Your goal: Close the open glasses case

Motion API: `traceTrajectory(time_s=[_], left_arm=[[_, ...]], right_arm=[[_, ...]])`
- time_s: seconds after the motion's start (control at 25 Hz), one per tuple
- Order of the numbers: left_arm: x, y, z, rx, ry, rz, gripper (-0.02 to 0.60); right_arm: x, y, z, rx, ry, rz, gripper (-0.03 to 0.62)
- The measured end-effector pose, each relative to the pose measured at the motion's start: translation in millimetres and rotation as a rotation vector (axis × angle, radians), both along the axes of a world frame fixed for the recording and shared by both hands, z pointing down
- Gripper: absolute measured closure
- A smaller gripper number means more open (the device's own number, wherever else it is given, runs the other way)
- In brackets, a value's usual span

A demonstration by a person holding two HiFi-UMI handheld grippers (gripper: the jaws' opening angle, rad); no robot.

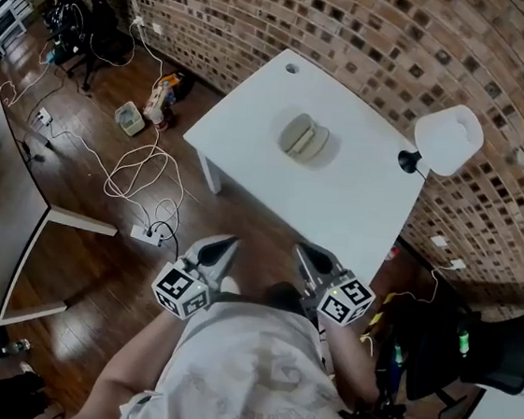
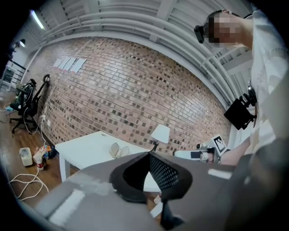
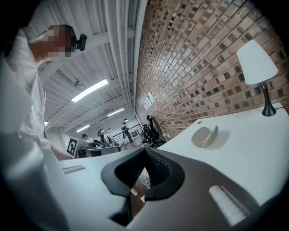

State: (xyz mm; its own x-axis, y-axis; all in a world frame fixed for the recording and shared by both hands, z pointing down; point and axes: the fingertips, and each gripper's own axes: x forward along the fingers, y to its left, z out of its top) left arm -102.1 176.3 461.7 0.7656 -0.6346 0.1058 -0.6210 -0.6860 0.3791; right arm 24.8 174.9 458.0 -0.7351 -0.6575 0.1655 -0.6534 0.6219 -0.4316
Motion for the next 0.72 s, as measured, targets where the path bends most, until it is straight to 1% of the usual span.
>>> traceTrajectory(time_s=[0.08,0.24,0.44,0.52,0.6,0.72], left_arm=[[-4,-5,0,-0.001,0.005,-0.003,0.577],[-13,-20,6,-0.020,-0.014,0.010,0.577],[-9,-51,12,-0.044,-0.014,0.034,0.577],[-4,-62,11,-0.056,-0.008,0.058,0.577],[2,-77,11,-0.058,-0.017,0.085,0.577],[7,-105,8,-0.050,-0.034,0.099,0.577]], right_arm=[[-3,-6,1,-0.002,0.021,-0.003,0.586],[-11,-20,11,-0.015,0.040,-0.008,0.586],[-8,-43,23,-0.042,0.037,0.017,0.586],[-9,-55,25,-0.050,0.033,0.018,0.586],[-11,-71,24,-0.052,0.032,0.016,0.586],[-12,-97,27,-0.051,0.038,0.004,0.586]])
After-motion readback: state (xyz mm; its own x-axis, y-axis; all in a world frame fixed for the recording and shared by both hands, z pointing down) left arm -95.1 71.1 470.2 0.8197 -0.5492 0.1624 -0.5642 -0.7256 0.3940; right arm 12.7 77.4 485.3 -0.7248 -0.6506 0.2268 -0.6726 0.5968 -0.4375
